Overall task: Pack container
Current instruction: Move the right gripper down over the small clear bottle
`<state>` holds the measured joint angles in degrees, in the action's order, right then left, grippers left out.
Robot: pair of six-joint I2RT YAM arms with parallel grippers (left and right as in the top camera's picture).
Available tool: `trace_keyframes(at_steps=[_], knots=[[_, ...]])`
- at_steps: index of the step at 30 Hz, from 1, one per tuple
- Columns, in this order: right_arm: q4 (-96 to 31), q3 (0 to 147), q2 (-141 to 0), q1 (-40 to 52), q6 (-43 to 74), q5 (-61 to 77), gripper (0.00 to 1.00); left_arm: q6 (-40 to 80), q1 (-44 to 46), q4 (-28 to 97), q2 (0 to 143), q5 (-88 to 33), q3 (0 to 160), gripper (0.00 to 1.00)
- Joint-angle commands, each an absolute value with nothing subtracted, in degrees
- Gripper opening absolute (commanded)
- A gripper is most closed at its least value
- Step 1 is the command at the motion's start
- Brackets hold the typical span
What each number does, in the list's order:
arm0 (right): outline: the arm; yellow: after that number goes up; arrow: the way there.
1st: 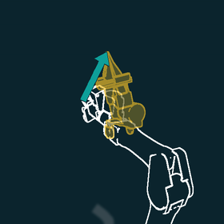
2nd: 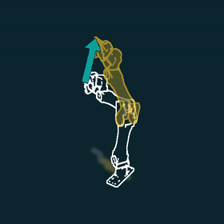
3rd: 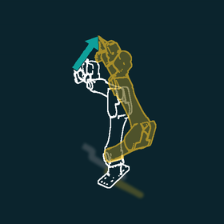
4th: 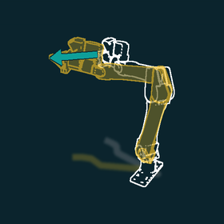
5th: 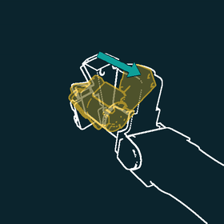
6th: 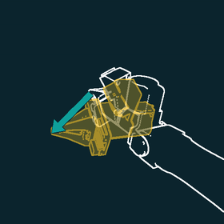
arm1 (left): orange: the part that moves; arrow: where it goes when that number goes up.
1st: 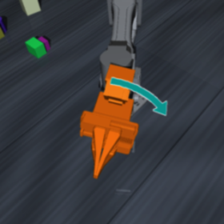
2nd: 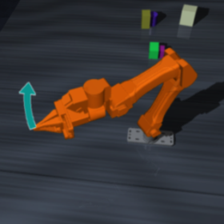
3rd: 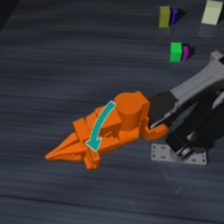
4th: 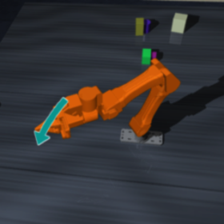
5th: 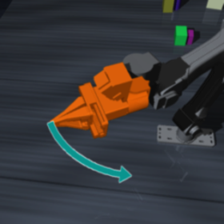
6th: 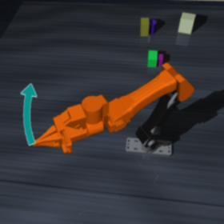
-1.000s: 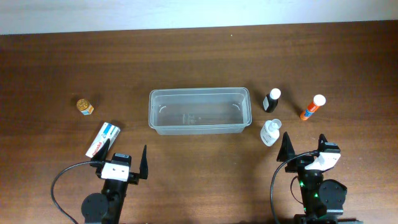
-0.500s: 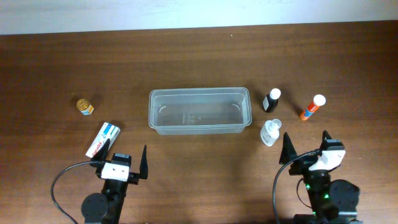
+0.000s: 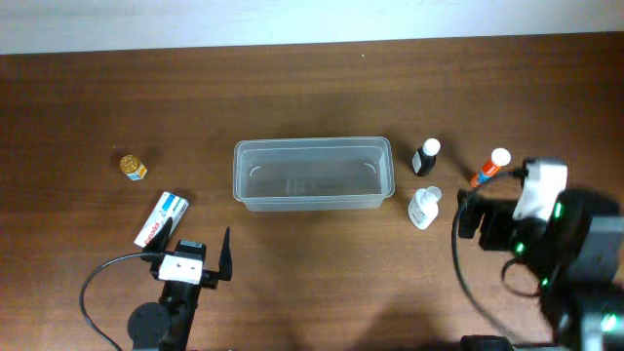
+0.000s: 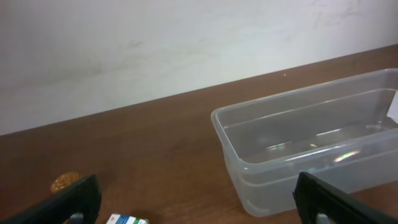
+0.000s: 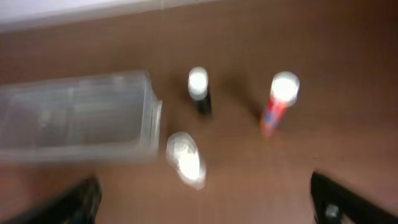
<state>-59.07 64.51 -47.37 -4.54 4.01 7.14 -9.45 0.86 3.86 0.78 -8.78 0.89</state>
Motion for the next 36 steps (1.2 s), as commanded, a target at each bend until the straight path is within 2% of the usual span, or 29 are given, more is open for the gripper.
trace_keyframes(at_steps=[1, 6, 17, 20, 31, 36], knots=[[-69.3, 78.0, -58.6, -4.9, 0.3, 7.6, 0.98, -10.0, 0.6, 3.9, 0.3, -8.8, 0.5, 0.99], [-81.6, 88.9, -71.9, -4.9, 0.3, 7.7, 0.98, -10.0, 0.6, 3.9, 0.3, -8.8, 0.5, 0.99], [-82.4, 88.9, -89.5, -4.8, -3.6, 8.9, 1.00, -10.0, 0.6, 3.9, 0.3, -8.8, 0.5, 0.99], [-82.1, 88.9, -93.9, -3.9, -5.0, 8.8, 0.95, -10.0, 0.6, 3.9, 0.3, -8.8, 0.5, 0.99], [-77.1, 88.9, -96.0, 8.5, -4.8, 0.6, 0.96, -10.0, 0.6, 3.9, 0.3, -8.8, 0.5, 0.99], [-77.6, 88.9, -96.0, 10.2, -2.4, -1.6, 0.98, -10.0, 0.6, 3.9, 0.3, -8.8, 0.5, 0.99]])
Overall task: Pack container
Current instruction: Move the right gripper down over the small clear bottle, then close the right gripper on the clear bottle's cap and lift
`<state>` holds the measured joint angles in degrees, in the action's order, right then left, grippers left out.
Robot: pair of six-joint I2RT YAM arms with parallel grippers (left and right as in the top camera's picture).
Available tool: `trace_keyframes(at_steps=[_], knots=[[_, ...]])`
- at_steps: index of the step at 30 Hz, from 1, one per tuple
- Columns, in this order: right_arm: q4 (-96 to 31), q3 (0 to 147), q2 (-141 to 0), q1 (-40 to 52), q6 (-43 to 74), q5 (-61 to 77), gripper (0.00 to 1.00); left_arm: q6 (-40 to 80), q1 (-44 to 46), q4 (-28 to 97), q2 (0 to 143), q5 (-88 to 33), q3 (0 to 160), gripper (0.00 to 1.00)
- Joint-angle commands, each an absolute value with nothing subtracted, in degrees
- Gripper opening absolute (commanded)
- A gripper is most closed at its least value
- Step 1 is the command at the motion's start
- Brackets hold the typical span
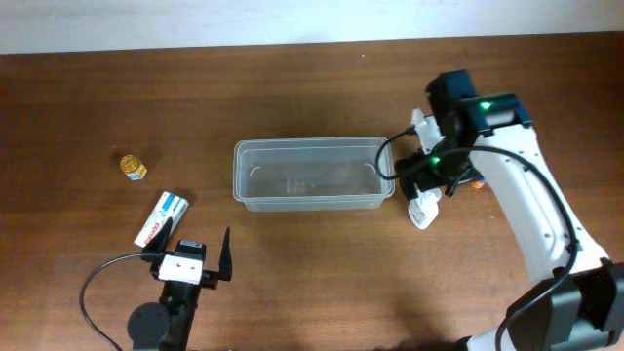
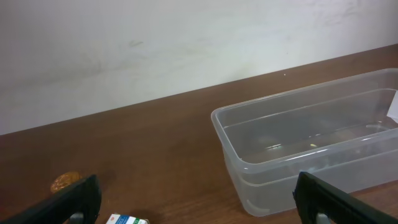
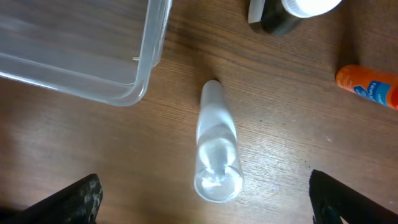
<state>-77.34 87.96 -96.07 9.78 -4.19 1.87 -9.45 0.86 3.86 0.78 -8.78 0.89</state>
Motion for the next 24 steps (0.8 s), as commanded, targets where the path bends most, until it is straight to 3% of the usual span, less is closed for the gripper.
trace_keyframes(at_steps=[1, 17, 24], knots=[[-77.6, 88.9, -96.0, 10.1, -1.3, -2.0, 0.99, -10.0, 0.6, 3.9, 0.3, -8.8, 0.5, 0.99], [-76.9, 88.3, -96.0, 10.0, -0.6, 0.3, 0.99, -10.0, 0.6, 3.9, 0.3, -8.8, 0.5, 0.99], [-73.0, 81.1, -96.0, 10.1, -0.6, 0.4, 0.99, -10.0, 0.6, 3.9, 0.3, -8.8, 0.5, 0.99]])
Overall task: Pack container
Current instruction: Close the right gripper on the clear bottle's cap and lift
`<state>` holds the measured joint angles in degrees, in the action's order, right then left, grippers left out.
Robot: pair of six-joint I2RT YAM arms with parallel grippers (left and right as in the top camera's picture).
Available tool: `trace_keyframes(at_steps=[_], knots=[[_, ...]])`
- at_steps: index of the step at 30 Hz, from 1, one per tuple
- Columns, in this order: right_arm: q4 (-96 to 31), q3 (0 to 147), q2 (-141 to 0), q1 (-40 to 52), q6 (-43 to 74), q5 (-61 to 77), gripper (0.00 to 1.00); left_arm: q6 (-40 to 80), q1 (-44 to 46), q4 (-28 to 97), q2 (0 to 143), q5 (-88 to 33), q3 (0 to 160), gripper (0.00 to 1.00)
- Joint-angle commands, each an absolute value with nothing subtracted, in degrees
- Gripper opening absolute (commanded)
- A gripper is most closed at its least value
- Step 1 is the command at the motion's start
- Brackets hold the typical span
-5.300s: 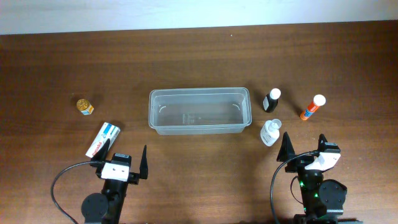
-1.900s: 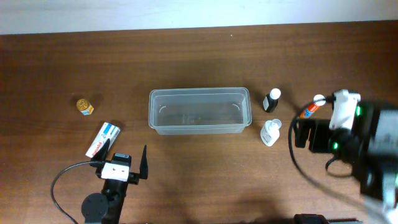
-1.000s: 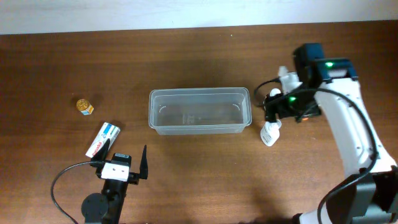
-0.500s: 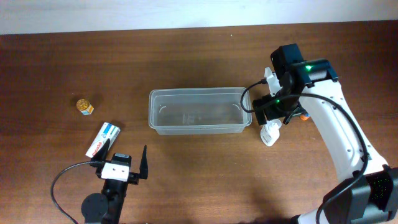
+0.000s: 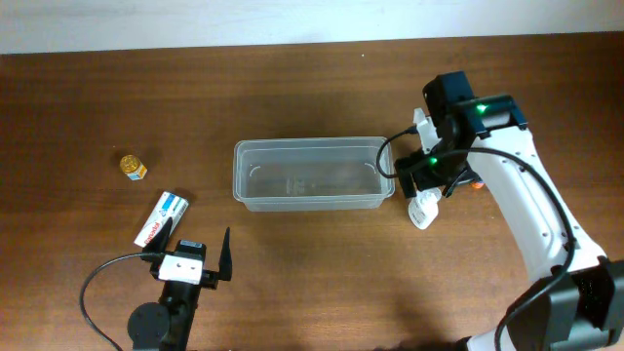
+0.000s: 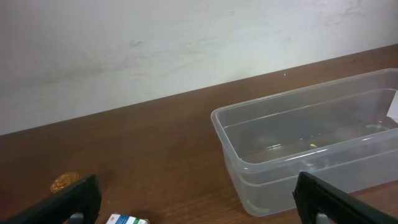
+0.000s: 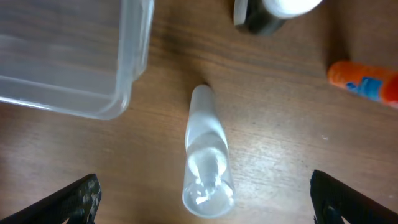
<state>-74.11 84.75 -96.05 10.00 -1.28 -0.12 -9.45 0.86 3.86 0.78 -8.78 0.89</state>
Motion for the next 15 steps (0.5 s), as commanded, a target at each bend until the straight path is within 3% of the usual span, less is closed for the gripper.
trace_keyframes(at_steps=[1, 9, 13, 15], knots=[[-72.4, 80.0, -96.0, 10.1, -0.6, 0.4, 0.99, -10.0, 0.6, 3.9, 0.3, -8.8, 0.5, 0.99], [-65.7, 74.1, -96.0, 10.1, -0.2, 0.3, 1.00, -10.0, 0.6, 3.9, 0.3, -8.8, 0.5, 0.99], [-62.0, 71.3, -96.0, 10.1, -0.2, -0.8, 0.91, -10.0, 0.6, 3.9, 0.3, -8.8, 0.5, 0.99], [-60.4, 69.8, -96.0, 10.1, -0.2, -0.8, 0.82, -10.0, 0.6, 3.9, 0.3, -8.8, 0.5, 0.99]])
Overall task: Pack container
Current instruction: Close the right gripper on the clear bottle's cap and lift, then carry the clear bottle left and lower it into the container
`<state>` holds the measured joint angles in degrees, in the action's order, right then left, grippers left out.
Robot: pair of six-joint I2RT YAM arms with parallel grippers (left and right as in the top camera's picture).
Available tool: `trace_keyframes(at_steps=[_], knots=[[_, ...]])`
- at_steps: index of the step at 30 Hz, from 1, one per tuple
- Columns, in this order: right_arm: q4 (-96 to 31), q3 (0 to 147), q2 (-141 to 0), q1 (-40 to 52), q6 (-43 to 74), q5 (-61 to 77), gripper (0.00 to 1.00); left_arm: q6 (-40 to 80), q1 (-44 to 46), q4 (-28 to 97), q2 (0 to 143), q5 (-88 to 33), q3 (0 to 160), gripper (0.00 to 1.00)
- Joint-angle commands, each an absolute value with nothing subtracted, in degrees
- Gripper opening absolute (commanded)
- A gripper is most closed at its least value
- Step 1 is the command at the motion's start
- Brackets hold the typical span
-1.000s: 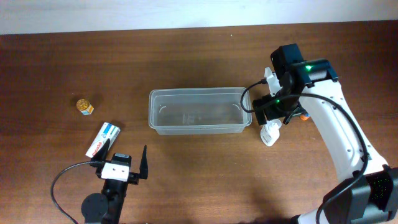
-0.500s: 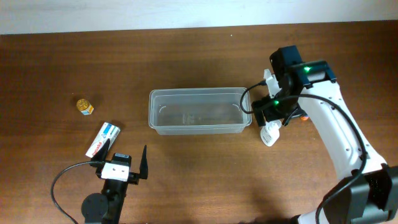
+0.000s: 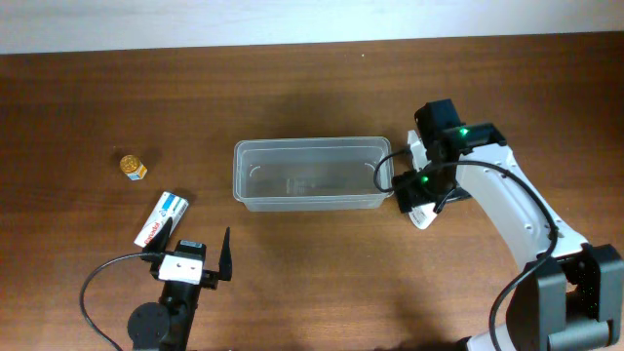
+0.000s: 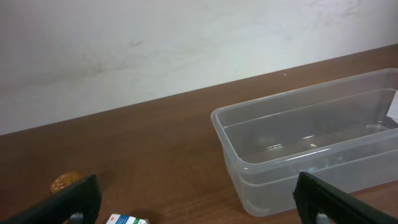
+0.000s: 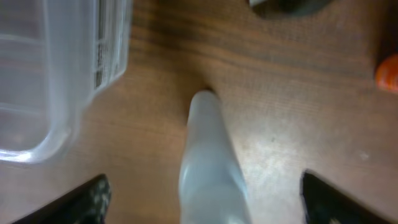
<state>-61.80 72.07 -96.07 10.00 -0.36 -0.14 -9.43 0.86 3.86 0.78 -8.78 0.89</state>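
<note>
A clear plastic container (image 3: 312, 175) stands empty mid-table; it also shows in the left wrist view (image 4: 311, 143). A clear white-capped bottle (image 5: 210, 162) stands just right of it, its lower part visible from overhead (image 3: 420, 219). My right gripper (image 5: 208, 199) is open, low over that bottle, one finger on each side of it, and seen from overhead (image 3: 417, 193). A black bottle (image 5: 289, 5) and an orange tube (image 5: 389, 73) stand beyond. My left gripper (image 4: 199, 208) is open and empty near the front-left edge (image 3: 192, 265).
A white, blue and red box (image 3: 161, 218) lies left of the container, just ahead of the left gripper (image 4: 127, 219). A small gold-capped jar (image 3: 134, 167) sits further left. The right arm (image 3: 507, 210) covers the black bottle and orange tube from overhead.
My right gripper has come down closer onto the clear bottle, which now fills the space between the open fingers. The left arm and all objects are unmoved.
The right arm was first back at the right edge, looking at the three bottles from a distance. It then stood over the clear bottle beside the container, open. It stayed there, and now it is lower around the bottle. The left arm never moved.
</note>
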Motion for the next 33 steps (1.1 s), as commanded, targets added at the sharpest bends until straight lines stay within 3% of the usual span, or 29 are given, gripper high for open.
trace_keyframes(at_steps=[1, 9, 13, 16, 23, 33], knots=[[-59.7, 69.1, -96.0, 10.1, -0.2, -0.8, 0.76, -10.0, 0.6, 3.9, 0.3, -8.8, 0.5, 0.99], [-58.7, 68.4, -96.0, 10.1, -0.1, -2.2, 0.36, -10.0, 0.6, 3.9, 0.3, -8.8, 0.5, 0.99], [-58.7, 68.4, -95.9, 10.1, -0.1, -2.2, 0.23, -10.0, 0.6, 3.9, 0.3, -8.8, 0.5, 0.99], [-59.0, 68.5, -95.9, 10.1, 0.5, -2.2, 0.18, -10.0, 0.6, 3.9, 0.3, -8.8, 0.5, 0.99], [-63.2, 72.4, -95.8, 10.1, 2.3, -2.2, 0.16, -10.0, 0.6, 3.9, 0.3, -8.8, 0.5, 0.99], [-79.7, 89.5, -95.5, 10.1, 2.5, 0.6, 0.16, -10.0, 0.6, 3.9, 0.3, -8.8, 0.5, 0.99]])
